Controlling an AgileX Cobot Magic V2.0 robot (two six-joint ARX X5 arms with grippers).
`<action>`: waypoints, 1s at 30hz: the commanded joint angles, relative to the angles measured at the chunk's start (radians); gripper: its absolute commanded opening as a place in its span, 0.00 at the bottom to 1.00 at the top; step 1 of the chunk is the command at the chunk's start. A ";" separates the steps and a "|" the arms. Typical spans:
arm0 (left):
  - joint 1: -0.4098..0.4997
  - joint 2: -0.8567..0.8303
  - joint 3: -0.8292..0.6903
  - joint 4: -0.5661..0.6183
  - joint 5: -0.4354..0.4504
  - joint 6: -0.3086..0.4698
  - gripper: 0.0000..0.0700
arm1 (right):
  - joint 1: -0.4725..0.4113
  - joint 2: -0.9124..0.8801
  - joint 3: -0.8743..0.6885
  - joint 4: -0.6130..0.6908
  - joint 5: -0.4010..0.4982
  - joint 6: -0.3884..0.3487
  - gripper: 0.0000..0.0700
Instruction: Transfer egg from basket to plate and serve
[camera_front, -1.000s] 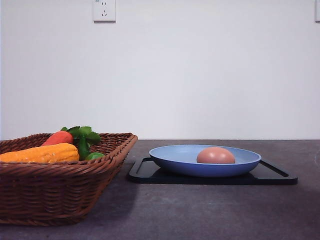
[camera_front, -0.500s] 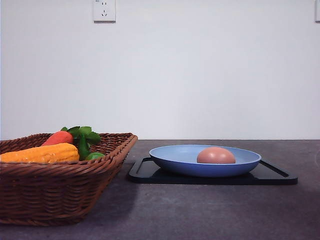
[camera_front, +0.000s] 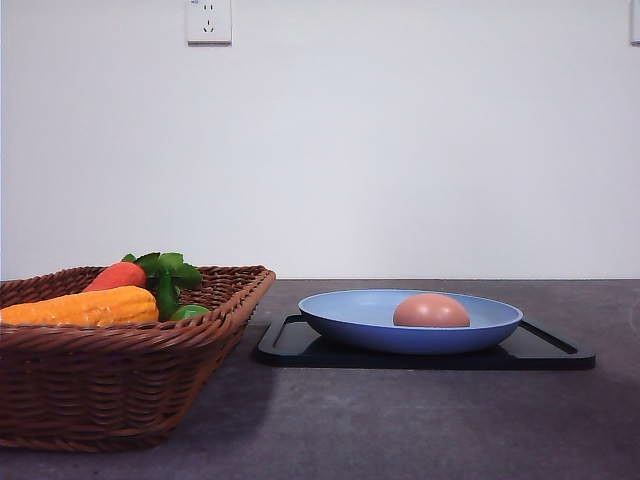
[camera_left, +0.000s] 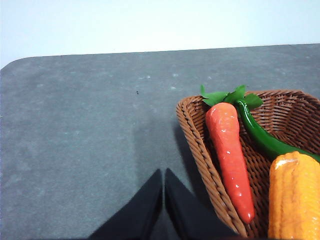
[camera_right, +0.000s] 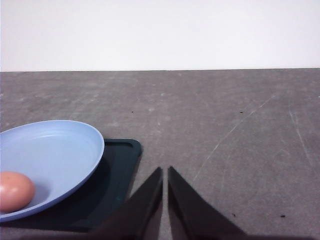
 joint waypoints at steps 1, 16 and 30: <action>0.000 -0.001 -0.014 -0.003 -0.001 0.005 0.00 | 0.001 -0.003 -0.003 0.011 0.002 0.010 0.00; 0.000 -0.001 -0.014 -0.003 -0.001 0.005 0.00 | 0.001 -0.003 -0.003 0.011 0.002 0.010 0.00; 0.000 -0.001 -0.014 -0.003 -0.001 0.005 0.00 | 0.001 -0.003 -0.003 0.011 0.002 0.010 0.00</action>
